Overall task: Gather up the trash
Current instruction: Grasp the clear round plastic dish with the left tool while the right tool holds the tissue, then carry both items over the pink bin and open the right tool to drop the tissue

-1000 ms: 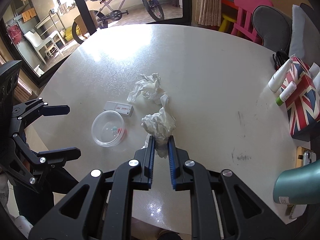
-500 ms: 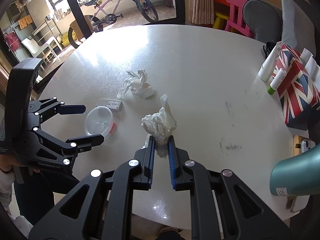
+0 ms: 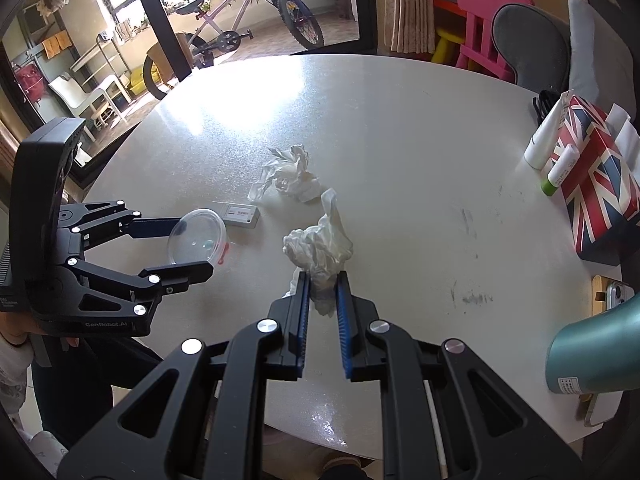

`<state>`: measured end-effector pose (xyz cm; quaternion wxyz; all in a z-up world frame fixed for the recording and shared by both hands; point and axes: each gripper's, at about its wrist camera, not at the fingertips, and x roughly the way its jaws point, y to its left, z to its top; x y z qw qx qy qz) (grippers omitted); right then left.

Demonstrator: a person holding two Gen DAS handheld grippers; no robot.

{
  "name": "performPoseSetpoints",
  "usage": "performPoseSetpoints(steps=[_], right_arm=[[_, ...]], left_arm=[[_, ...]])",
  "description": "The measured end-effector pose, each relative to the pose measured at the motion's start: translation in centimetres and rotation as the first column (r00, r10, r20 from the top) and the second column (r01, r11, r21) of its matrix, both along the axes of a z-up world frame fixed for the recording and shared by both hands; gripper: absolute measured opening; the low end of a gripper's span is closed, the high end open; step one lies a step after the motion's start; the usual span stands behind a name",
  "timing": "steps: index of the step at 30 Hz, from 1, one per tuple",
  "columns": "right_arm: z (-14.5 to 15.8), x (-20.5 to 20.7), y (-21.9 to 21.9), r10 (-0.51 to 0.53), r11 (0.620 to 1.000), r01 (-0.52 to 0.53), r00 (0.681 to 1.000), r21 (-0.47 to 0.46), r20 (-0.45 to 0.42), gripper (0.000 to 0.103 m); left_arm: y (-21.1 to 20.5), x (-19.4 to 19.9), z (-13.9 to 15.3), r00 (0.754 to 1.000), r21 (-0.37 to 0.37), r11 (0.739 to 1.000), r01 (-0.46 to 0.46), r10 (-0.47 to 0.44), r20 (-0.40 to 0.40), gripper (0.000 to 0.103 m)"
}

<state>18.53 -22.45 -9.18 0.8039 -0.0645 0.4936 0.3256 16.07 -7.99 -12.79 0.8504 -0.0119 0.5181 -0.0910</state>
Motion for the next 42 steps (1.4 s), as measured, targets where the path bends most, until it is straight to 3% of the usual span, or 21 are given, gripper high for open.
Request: performPoseSetpoints(steps=[11, 20, 30, 38, 41, 42], right_arm=[[3.1, -4.0, 0.9, 0.061, 0.998, -0.062, 0.997, 0.024, 0.044, 0.013], [5.0, -9.3, 2.0, 0.137, 0.99, -0.14, 0.988, 0.031, 0.071, 0.013], [3.4, -15.2, 2.9, 0.217, 0.976, -0.217, 0.976, 0.024, 0.021, 0.013], [1.0, -17.0, 3.7, 0.245, 0.97, -0.244, 0.968, 0.022, -0.052, 0.013], [1.1, -17.3, 3.8, 0.258, 0.966, -0.257, 0.965, 0.02, -0.045, 0.016], [1.2, -17.3, 3.8, 0.256, 0.967, -0.255, 0.966, 0.022, -0.042, 0.027]], left_arm=[[1.7, -5.7, 4.4, 0.997, -0.009, 1.0, 0.012, -0.011, 0.079, 0.059], [2.6, -11.2, 6.1, 0.993, -0.022, 1.0, 0.003, -0.001, 0.115, 0.059], [3.1, -15.8, 5.6, 0.992, -0.04, 0.999, -0.028, 0.033, 0.119, 0.059], [3.6, -17.7, 5.2, 0.992, -0.065, 0.997, -0.045, 0.052, 0.111, 0.059], [3.7, -17.7, 5.2, 0.992, -0.066, 0.997, -0.046, 0.053, 0.113, 0.059], [3.7, -17.7, 5.2, 0.992, -0.066, 0.997, -0.046, 0.053, 0.115, 0.059]])
